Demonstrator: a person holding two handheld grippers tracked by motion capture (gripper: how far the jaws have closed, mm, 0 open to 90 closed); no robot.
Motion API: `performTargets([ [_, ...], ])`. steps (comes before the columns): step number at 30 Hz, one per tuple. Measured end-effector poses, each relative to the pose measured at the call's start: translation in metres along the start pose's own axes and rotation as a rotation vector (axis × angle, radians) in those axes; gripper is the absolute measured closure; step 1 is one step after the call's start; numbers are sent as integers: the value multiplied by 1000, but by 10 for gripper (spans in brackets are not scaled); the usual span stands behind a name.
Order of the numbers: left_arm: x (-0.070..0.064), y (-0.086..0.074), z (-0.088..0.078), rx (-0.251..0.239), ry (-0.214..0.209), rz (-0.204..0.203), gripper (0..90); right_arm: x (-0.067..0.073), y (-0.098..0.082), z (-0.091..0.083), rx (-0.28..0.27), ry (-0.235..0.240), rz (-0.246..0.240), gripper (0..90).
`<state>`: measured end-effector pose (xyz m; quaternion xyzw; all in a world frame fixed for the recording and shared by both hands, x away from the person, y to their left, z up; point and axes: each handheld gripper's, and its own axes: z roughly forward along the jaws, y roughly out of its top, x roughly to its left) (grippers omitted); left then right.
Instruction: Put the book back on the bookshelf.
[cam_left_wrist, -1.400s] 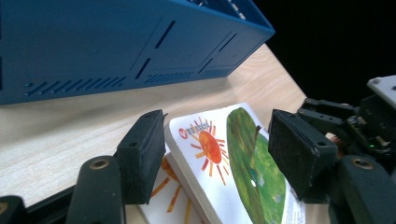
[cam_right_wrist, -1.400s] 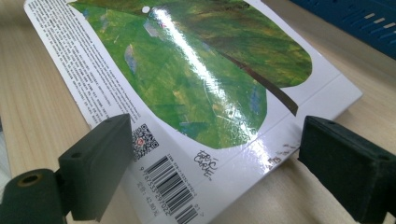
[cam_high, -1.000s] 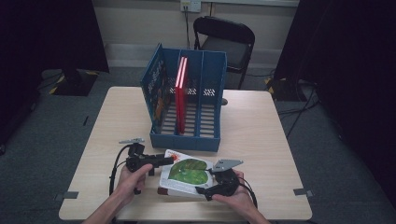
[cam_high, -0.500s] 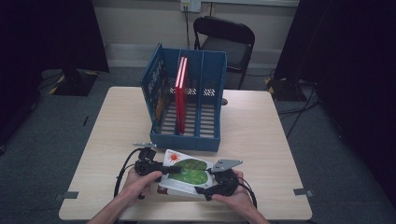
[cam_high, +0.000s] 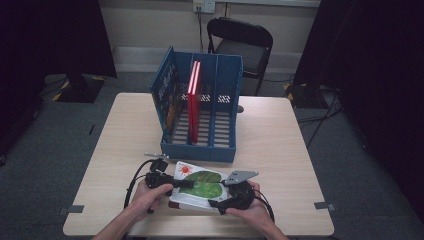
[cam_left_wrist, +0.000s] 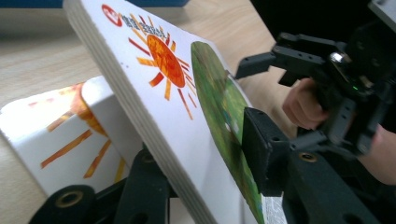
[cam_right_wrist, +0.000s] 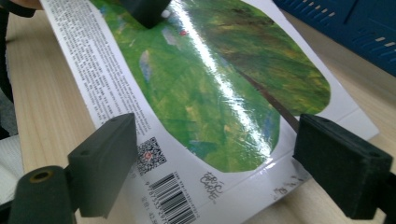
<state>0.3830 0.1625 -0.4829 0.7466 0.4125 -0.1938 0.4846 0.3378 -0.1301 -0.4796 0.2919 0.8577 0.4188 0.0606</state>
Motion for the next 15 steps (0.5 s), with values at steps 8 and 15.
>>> performTargets([
  [8,-6,-3,-2,-10,-5,96,653,-12,-1,-7,21,-42,50,156],
  [15,-19,-6,-7,-31,-8,205,668,-19,-3,-11,13,-30,96,152],
])
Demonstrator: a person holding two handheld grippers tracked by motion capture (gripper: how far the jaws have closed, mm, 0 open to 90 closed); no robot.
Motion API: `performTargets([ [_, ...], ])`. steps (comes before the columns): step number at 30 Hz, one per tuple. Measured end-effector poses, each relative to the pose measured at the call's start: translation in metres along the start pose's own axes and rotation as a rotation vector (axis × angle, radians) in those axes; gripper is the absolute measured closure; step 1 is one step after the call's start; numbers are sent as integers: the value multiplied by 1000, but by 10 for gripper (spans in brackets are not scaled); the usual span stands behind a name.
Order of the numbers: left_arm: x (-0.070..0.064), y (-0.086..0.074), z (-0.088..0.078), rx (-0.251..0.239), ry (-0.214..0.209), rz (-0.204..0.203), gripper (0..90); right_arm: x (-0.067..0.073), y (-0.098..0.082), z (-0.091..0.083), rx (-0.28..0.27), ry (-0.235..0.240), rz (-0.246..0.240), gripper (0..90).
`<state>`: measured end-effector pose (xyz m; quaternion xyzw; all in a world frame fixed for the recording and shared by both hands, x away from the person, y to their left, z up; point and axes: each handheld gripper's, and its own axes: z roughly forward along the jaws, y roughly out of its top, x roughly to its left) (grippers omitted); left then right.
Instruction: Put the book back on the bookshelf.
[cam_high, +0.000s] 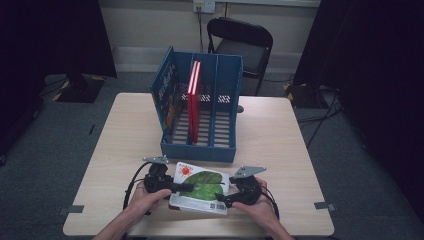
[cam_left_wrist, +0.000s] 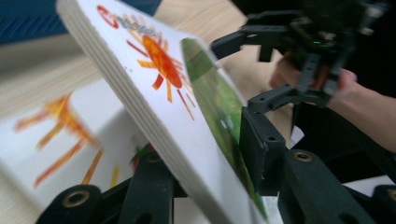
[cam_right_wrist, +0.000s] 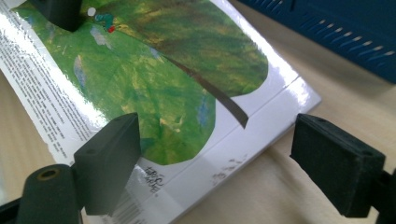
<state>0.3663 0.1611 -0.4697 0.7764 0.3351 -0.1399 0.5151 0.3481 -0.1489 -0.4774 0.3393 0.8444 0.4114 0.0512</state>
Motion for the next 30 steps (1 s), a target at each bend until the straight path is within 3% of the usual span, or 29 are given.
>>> performTargets([
  [8,-3,-2,-2,-1,-4,25,670,3,1,3,-1,26,-6,134],
  [12,-7,-2,-3,4,-7,64,672,0,1,3,-13,30,6,124],
  [15,-13,-3,-5,15,-9,114,680,-6,0,4,-14,74,42,99],
  [19,-15,-4,-6,37,-15,143,688,-5,1,3,-26,109,32,113],
  [22,-14,-4,-6,54,-16,151,693,-3,2,4,-40,130,21,133],
  [24,-14,-4,-6,61,-16,148,704,4,4,4,-52,119,2,132],
  [30,-13,-4,-5,55,-2,143,705,5,4,-1,-68,105,3,198],
])
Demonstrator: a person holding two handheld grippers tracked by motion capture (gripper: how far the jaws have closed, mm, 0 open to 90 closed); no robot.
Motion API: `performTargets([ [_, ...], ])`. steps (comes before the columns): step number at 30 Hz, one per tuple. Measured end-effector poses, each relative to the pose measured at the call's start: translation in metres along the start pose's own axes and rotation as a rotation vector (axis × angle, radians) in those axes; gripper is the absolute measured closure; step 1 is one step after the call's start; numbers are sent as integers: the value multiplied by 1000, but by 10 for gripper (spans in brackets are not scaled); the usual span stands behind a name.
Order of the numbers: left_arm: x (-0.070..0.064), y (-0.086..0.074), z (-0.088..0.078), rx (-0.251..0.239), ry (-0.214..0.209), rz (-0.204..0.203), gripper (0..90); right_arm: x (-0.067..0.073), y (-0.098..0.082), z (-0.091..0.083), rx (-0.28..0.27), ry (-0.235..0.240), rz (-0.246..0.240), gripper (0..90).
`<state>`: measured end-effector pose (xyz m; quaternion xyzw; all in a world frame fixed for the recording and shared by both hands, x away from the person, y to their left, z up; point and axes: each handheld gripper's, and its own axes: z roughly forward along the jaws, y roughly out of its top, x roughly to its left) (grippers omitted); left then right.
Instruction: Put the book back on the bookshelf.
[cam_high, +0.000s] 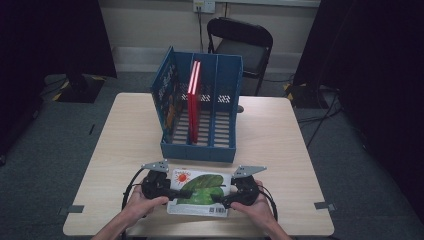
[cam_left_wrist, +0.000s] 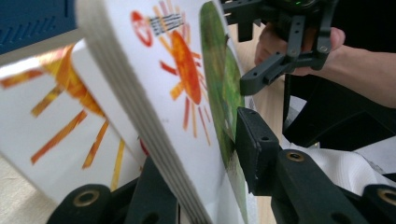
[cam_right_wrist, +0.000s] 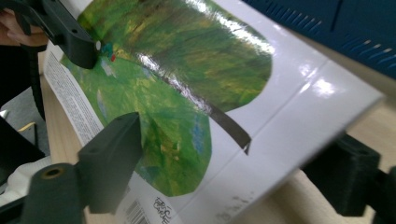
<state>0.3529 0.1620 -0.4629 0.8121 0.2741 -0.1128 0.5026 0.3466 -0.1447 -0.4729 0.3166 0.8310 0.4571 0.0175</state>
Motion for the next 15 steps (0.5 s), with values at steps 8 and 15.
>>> performTargets([
  [8,3,1,-1,-4,47,10,700,1,6,-16,-71,-38,-27,378],
  [15,5,0,1,12,65,11,677,4,8,-20,-93,-45,-42,420],
])
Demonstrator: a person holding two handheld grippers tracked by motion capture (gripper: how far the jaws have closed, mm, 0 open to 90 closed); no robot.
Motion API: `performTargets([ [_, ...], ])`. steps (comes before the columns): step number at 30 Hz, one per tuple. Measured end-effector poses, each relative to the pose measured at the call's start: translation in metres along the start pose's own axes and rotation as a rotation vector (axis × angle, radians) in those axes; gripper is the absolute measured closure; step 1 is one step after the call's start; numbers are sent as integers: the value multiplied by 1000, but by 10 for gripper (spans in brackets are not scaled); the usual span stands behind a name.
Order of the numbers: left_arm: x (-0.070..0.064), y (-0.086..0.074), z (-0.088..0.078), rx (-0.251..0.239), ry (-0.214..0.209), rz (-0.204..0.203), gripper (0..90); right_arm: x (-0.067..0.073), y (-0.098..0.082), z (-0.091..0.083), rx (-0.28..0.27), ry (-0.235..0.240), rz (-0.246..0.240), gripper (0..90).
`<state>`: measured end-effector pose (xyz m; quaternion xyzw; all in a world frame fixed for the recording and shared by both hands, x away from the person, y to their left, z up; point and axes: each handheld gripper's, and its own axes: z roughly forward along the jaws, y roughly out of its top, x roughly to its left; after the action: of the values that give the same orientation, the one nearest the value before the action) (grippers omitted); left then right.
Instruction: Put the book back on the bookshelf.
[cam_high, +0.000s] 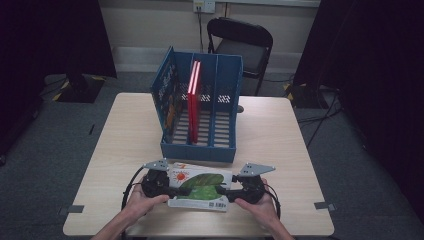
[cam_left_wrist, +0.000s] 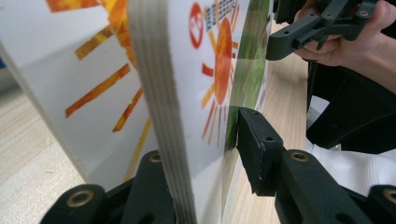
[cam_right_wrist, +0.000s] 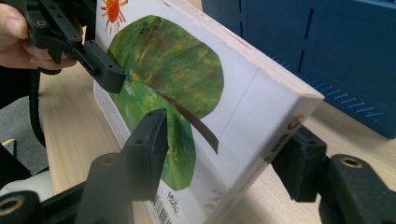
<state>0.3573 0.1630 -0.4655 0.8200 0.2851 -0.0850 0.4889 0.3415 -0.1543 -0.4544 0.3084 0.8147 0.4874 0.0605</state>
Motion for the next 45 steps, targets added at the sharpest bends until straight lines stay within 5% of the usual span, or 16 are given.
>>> performTargets([
  [17,0,2,-2,9,88,44,620,6,4,-12,-68,-20,-48,527],
  [28,5,-2,-4,13,120,14,556,19,10,-4,-36,-27,-123,505],
  [33,5,-2,-6,28,142,0,514,17,10,-2,-32,-18,-133,586],
  [37,9,-5,-13,57,176,-5,481,20,9,-3,-27,-13,-159,600],
  [42,16,-8,-35,11,243,-29,358,18,10,-4,-25,2,-153,607],
  [45,17,-8,-38,2,248,-28,352,18,10,-3,-25,6,-148,610],
])
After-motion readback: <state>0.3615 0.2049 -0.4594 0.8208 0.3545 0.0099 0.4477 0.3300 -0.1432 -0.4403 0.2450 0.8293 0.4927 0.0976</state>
